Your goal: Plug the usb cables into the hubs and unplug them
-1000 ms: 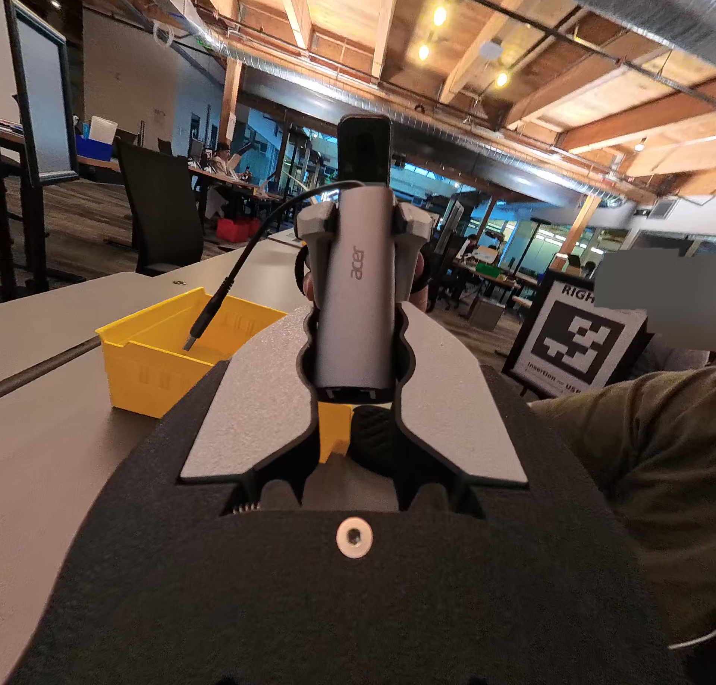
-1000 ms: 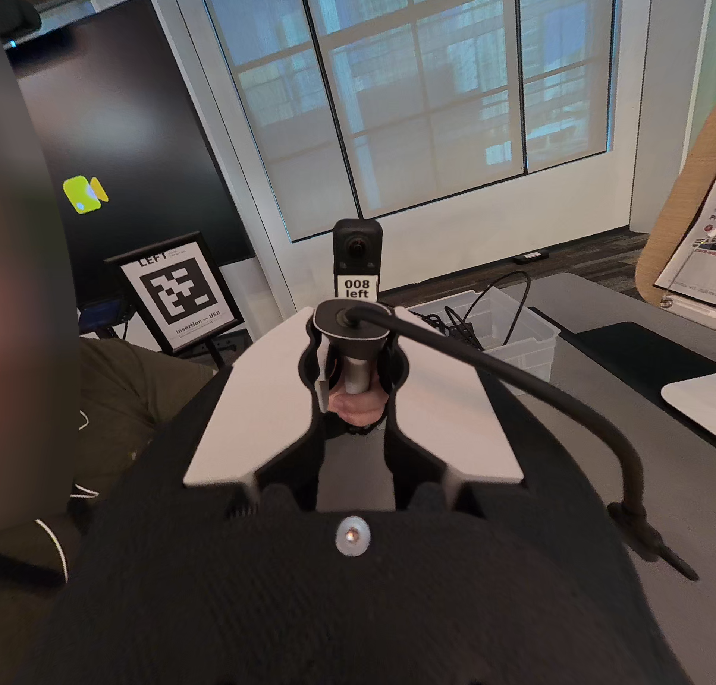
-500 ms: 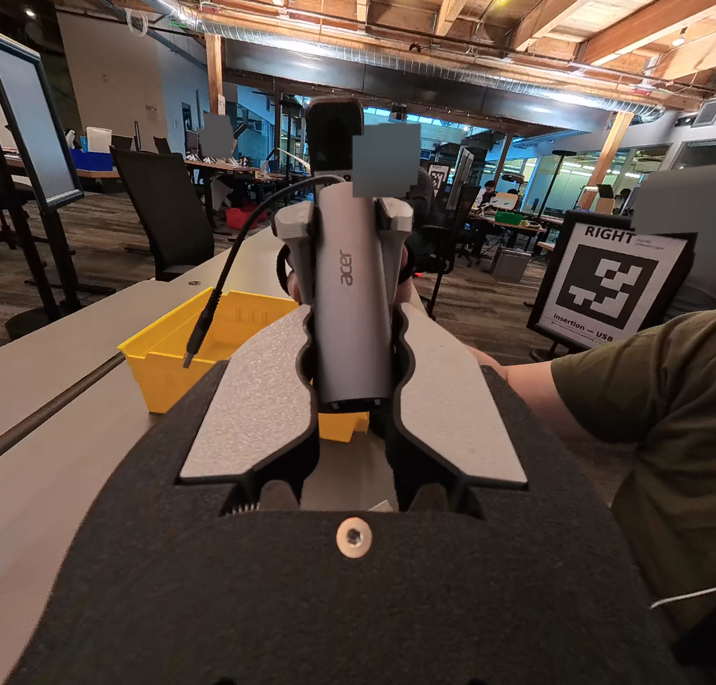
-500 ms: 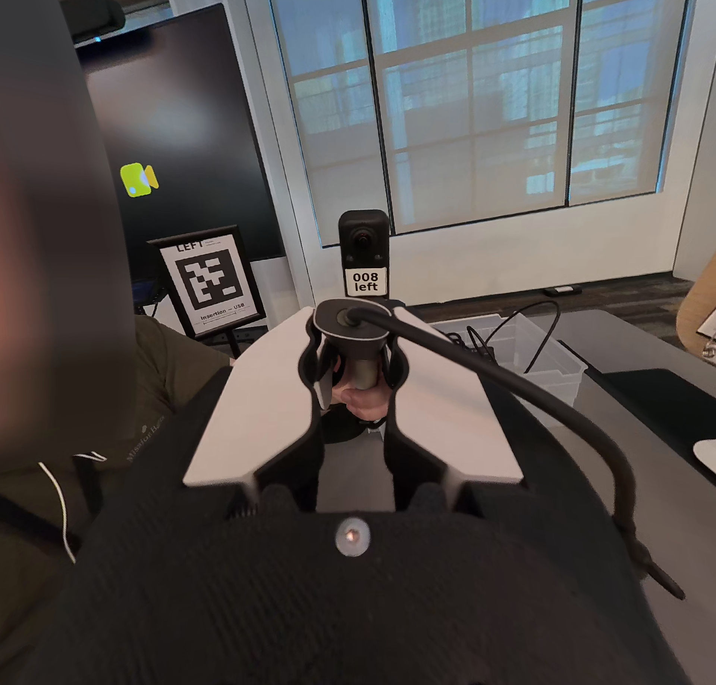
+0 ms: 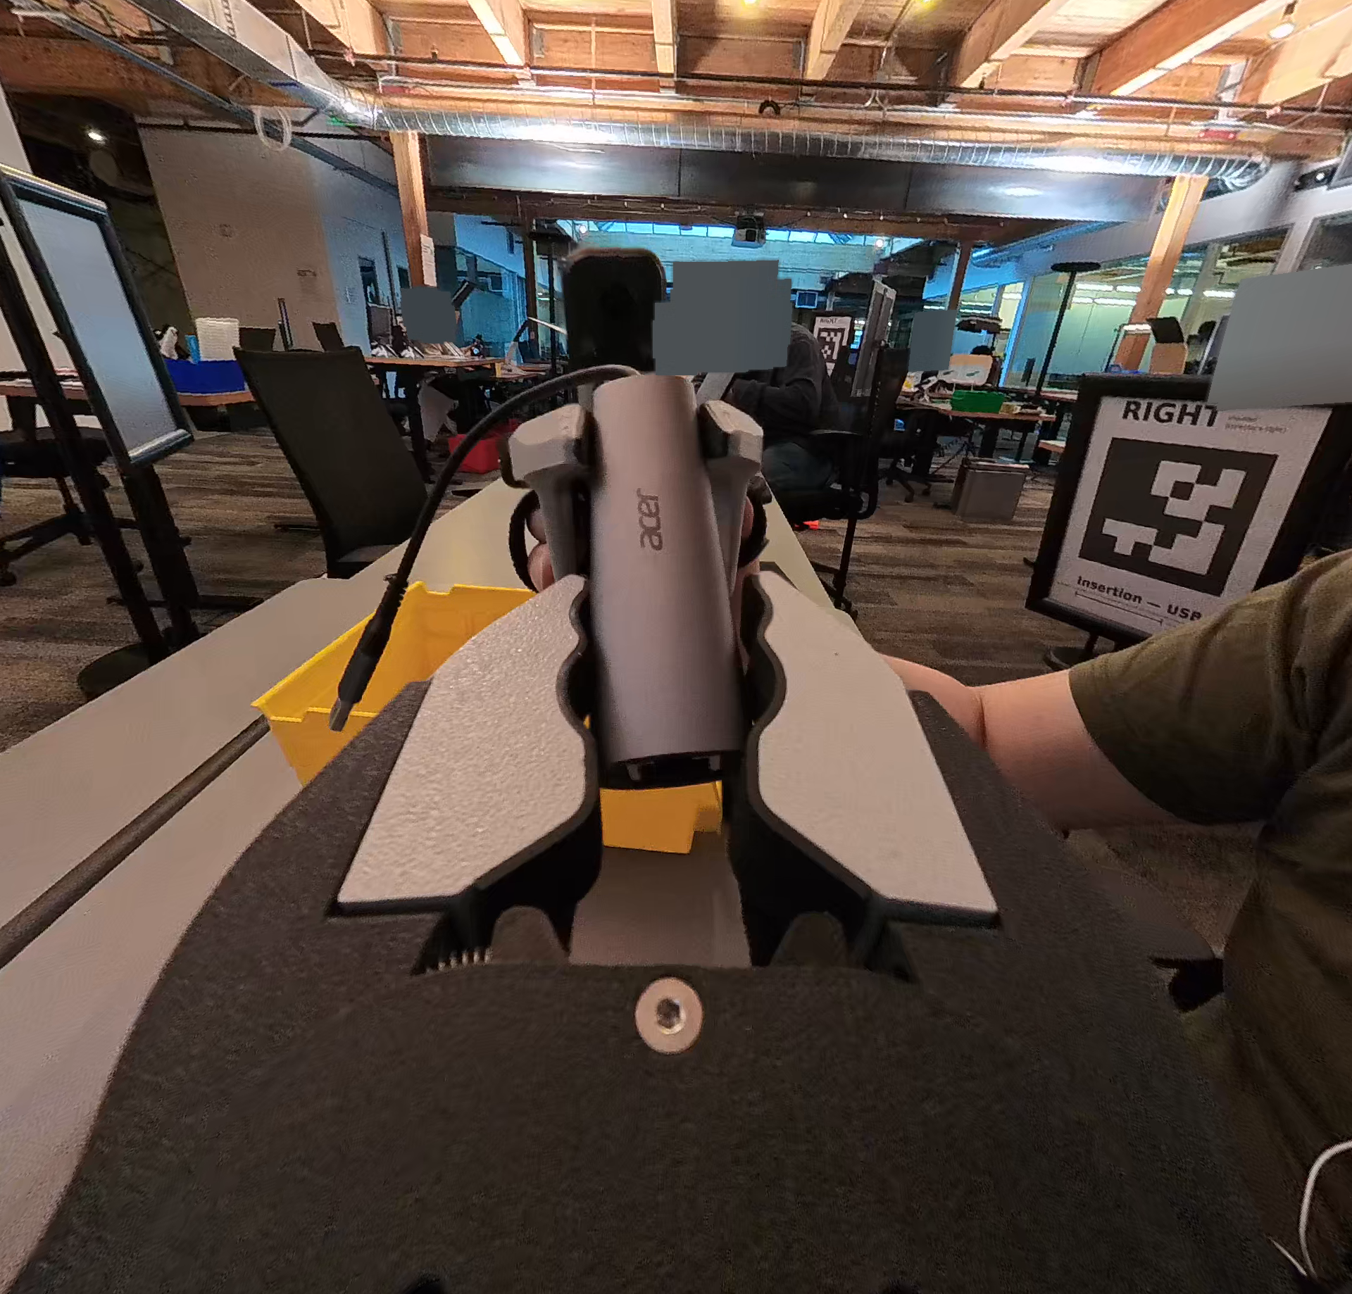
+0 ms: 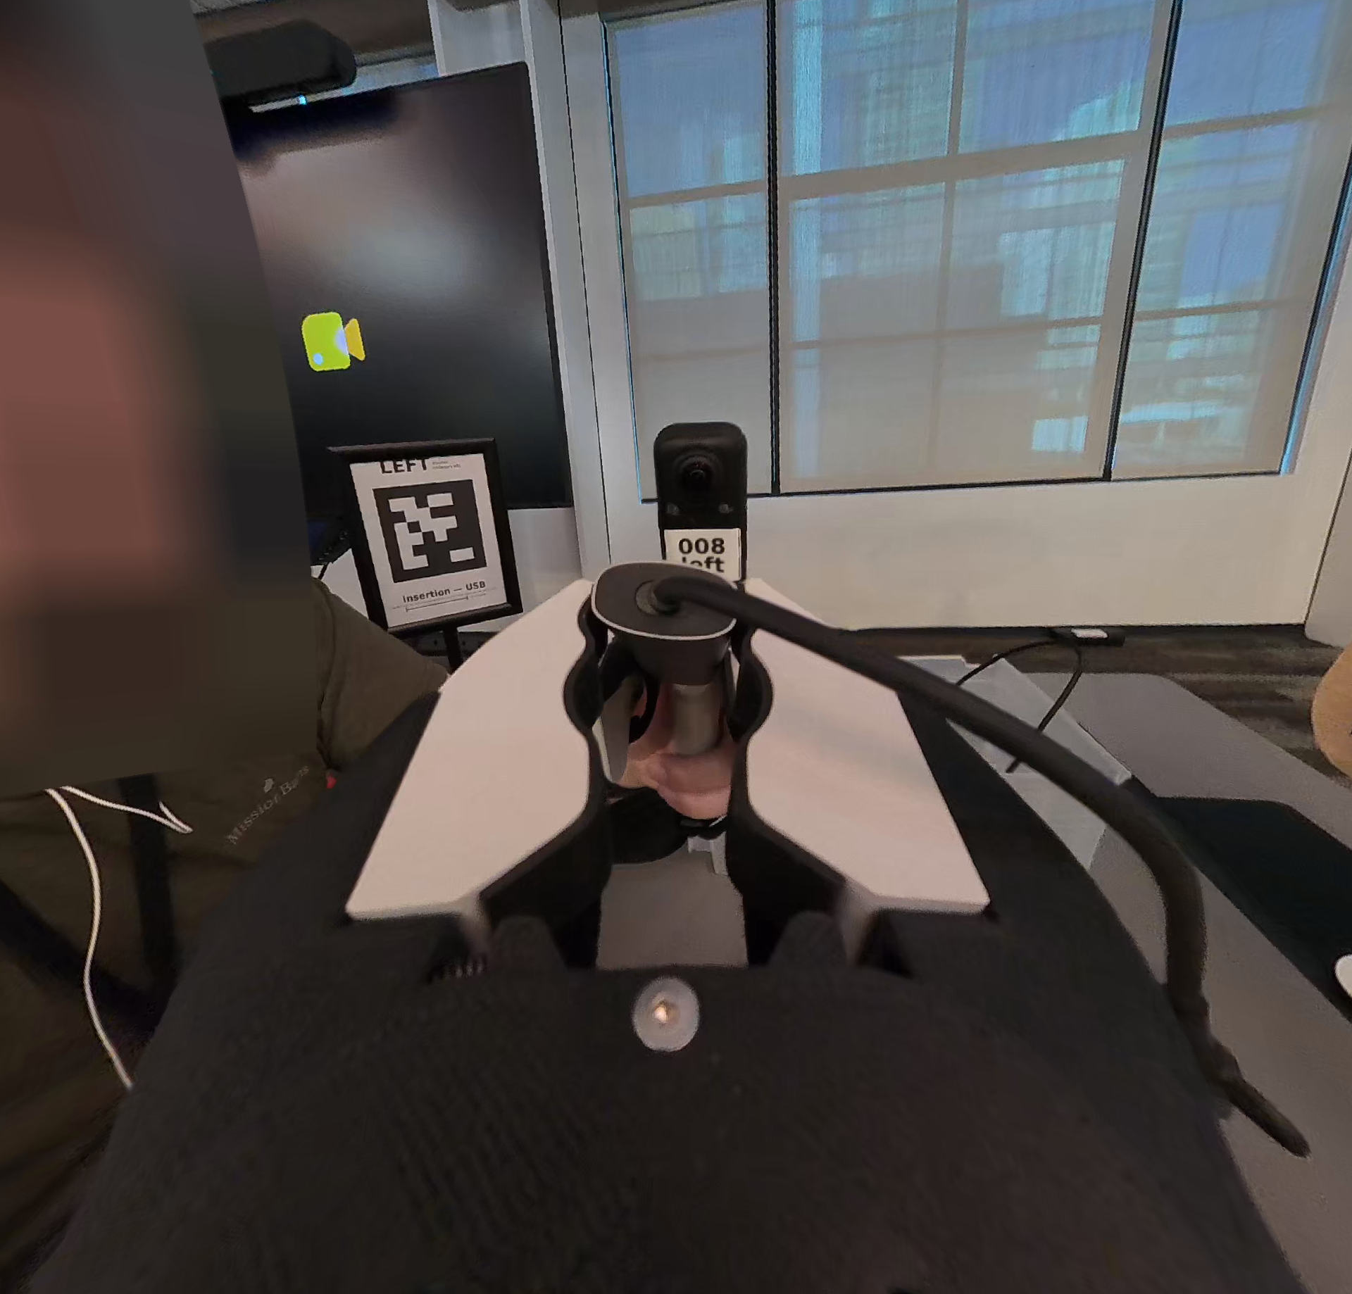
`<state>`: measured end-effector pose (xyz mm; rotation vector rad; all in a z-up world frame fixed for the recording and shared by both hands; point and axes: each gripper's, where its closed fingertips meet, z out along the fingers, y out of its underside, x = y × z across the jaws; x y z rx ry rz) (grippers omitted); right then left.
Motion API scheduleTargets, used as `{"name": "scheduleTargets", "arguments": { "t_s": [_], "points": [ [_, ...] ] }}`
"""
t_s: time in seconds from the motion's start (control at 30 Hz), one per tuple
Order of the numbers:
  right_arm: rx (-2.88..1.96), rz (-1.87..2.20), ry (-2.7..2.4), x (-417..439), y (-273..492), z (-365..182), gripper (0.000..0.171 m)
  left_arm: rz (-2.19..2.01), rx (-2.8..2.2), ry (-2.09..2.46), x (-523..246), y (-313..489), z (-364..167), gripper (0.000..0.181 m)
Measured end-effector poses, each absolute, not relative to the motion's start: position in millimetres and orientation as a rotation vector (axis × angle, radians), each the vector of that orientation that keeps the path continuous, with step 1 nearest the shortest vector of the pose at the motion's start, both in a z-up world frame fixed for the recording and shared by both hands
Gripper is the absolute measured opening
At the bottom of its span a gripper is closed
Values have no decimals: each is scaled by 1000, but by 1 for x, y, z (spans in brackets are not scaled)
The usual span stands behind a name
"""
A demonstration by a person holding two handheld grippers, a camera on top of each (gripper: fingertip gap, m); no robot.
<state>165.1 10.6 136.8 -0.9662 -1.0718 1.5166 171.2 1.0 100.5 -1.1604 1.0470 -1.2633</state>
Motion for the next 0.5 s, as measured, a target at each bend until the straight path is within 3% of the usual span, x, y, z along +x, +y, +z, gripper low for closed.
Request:
{"name": "scheduleTargets", "arguments": {
  "t_s": [0.5],
  "points": [
    [-1003,1596,-941,169,24,144,32,-1183,-1242,1055,169,9,96,37]
  ]
}}
